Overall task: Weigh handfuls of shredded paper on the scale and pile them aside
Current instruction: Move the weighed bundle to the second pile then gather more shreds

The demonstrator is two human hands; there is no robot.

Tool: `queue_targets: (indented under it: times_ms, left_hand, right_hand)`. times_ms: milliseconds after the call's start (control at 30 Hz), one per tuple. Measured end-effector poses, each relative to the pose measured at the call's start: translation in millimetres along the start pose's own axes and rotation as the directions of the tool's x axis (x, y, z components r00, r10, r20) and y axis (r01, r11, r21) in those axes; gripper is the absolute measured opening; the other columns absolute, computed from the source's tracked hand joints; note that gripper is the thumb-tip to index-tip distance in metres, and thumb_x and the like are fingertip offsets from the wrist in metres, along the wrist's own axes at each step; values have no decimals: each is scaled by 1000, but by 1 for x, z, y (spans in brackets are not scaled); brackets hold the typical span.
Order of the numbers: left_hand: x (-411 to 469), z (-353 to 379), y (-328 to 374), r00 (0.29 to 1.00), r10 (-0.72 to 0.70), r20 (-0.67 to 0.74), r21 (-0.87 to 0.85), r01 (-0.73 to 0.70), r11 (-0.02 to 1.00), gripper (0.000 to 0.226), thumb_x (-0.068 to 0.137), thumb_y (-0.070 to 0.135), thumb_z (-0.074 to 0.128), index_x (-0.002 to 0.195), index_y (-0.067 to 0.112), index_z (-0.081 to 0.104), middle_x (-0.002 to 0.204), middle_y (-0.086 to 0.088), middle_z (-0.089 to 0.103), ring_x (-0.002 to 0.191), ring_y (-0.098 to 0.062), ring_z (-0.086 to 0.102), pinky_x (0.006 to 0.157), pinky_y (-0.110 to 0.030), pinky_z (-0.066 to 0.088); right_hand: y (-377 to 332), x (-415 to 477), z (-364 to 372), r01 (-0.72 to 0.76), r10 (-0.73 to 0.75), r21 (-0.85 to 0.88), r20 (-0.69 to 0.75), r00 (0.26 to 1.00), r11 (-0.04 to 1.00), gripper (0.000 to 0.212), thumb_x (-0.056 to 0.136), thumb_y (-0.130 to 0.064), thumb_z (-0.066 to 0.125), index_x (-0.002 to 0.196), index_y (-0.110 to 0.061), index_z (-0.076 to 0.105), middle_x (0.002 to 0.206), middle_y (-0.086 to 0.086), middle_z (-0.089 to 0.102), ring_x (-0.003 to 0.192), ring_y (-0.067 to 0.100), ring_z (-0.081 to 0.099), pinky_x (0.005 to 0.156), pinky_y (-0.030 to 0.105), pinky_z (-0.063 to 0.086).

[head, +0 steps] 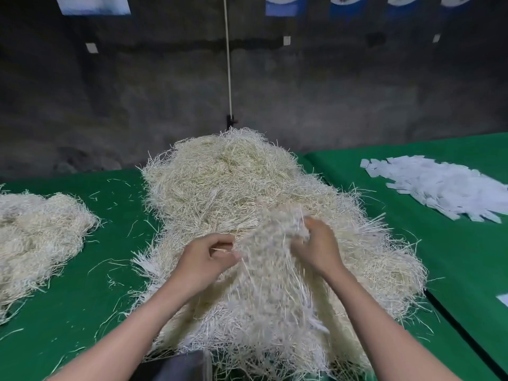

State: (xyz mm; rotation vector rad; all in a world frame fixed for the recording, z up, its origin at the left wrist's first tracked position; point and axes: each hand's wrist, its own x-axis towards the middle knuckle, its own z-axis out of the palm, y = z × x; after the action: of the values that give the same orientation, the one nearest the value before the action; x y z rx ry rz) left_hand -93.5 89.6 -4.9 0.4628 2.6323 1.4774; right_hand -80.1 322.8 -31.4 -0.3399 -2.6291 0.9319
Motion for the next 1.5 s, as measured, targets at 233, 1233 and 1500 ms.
queue_targets:
  times_ms: [233, 1233, 1500]
  left_hand:
    - [6, 38, 54, 999, 42, -11, -26, -42, 999, 130, 37, 67, 79, 142, 52, 3, 142, 29, 13, 133, -1, 19, 106, -31, 22]
    - [72, 28, 83, 902, -412, -131, -759, 176, 627, 47, 79, 8, 67, 123, 6, 52, 131, -15, 54, 119, -32, 52, 98, -45, 44]
    - [55, 31, 51, 995, -97, 38, -426, 104, 899, 109, 67, 4, 71, 149, 34, 6, 138, 2, 46, 101, -7, 59, 79, -28, 54]
  right_hand:
    - [-74, 8, -58, 310, -251, 203, -271, 929, 929, 22, 78, -13, 65, 91, -27, 55, 98, -7, 48, 81, 1, 42, 68, 10, 30]
    - [-38, 9, -6, -236, 175, 667, 158, 972, 707, 62, 78, -9, 70, 129, -28, 41, 141, 3, 40, 77, 5, 45, 62, 18, 41]
    - [-48, 14, -26, -281, 398, 854, 96, 913, 438, 42, 86, -20, 67, 123, -18, 47, 134, 6, 45, 112, 17, 48, 89, 30, 37]
